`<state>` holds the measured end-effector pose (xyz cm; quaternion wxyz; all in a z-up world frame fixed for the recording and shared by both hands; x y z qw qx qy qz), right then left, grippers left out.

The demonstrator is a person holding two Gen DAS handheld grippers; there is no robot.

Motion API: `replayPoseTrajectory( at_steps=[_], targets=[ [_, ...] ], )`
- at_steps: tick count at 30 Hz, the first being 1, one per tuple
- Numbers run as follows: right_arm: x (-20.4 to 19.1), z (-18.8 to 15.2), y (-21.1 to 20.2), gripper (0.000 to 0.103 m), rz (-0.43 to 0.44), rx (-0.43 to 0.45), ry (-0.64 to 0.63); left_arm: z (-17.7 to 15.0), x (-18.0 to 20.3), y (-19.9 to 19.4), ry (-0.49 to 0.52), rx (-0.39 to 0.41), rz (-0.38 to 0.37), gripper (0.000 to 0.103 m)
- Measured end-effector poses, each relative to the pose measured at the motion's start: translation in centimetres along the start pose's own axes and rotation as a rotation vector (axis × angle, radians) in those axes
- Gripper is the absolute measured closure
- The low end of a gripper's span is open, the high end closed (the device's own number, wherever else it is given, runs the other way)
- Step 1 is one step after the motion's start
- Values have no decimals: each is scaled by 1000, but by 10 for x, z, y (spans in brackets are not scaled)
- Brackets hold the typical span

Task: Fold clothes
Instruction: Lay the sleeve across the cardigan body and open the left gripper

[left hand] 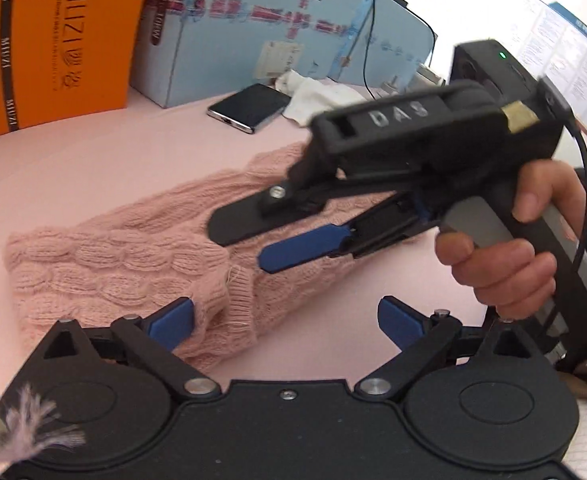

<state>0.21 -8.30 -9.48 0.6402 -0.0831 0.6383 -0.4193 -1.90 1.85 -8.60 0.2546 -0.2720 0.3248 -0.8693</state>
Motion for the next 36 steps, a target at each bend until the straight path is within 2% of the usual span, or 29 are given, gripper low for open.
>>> replayPoseTrajectory(
  at_steps=[3,7,9,11,12,13,15,17,21,24,27,30,34,36],
  targets=[
    [2,0,9,48,-47,-19,5,-6,3,8,36,-40,4,3],
    [8,-4,21,48,-112,-45,6,1,0,-12,4,4,-8,3],
    [13,-5,25,49,-132,-46,20,1,-9,-23,-22,29,26,3],
    [14,-5,26,49,-127,-39,27,-3,-22,-36,-58,52,94,3],
    [13,-5,27,53,-131,-40,17,-5,-29,-42,-81,67,127,3],
    [12,-5,28,64,-135,-42,3,-7,-37,-49,-120,90,159,3],
    [8,-6,28,79,-137,-41,-26,-12,-57,-60,-222,146,224,3],
    [-1,-4,25,88,-128,-16,-80,-16,-81,-68,-326,188,293,3],
    [-29,12,4,88,-112,113,-258,-23,-107,-74,-451,194,369,3],
    [-32,23,0,88,-177,131,-352,-26,-117,-71,-522,188,391,3],
    [-24,23,10,87,-267,86,-412,-23,-119,-63,-585,193,343,3],
    [-19,20,14,79,-311,70,-440,-21,-120,-51,-623,167,308,5],
    [-24,25,-4,71,-308,153,-431,-21,-122,-42,-668,148,288,6],
    [-32,25,-14,70,-255,195,-420,-21,-123,-39,-696,140,281,6]
  ],
)
Point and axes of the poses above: each gripper's, at about its wrist camera, not at the fingertips, and y roughly the way its jaws point, x to its right, z to its top, the point moved 8 cm from there along y, roughly the way its jaws point, and after that the axes turned 3 degrees about y, right-handed, at the moved point
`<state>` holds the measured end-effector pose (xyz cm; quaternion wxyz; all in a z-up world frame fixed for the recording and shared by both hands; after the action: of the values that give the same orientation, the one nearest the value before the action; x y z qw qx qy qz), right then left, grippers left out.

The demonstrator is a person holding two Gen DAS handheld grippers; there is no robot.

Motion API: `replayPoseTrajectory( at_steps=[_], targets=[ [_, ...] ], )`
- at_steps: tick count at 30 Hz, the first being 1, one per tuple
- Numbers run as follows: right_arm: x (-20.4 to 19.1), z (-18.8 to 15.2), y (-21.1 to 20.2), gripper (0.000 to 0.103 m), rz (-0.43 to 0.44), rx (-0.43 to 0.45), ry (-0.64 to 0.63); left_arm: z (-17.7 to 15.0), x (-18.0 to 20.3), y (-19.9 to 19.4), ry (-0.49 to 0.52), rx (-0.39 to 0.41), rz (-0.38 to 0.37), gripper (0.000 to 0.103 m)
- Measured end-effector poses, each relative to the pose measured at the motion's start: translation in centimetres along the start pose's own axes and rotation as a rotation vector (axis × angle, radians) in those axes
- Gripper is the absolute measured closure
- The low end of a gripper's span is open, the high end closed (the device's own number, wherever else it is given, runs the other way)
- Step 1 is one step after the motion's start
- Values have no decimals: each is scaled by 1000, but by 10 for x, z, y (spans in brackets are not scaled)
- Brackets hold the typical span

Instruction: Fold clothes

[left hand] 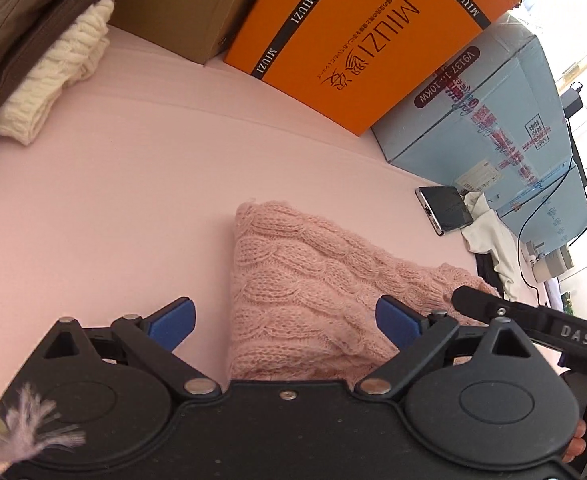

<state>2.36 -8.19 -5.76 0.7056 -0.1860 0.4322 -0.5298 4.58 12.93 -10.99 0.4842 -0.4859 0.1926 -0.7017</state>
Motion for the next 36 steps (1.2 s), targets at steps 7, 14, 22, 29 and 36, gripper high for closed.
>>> replayPoseTrajectory(
  at_steps=[7,14,22,29,36],
  targets=[
    [-18,-13,16,62,212,-103,65,-1,8,13,-43,-28,6,20],
    [16,-25,42,68,143,-151,241,-3,28,17,79,-52,-10,73],
    [6,-14,13,59,180,-77,202,26,14,-18,332,54,224,77],
    [5,-5,-1,59,226,-40,231,40,19,-51,603,163,442,77],
    [6,4,-18,59,319,-4,309,21,98,-58,819,208,295,77]
  ],
)
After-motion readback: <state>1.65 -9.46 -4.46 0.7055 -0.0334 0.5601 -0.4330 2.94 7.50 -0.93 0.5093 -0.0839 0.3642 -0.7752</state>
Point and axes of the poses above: each gripper's, at about its wrist camera, not at the fingertips, and y roughly the way its jaws point, x to its right, z to its top, the point moved 8 cm from there along y, roughly the way its jaws point, and after that the axes turned 3 degrees about y, right-handed, at the moved point
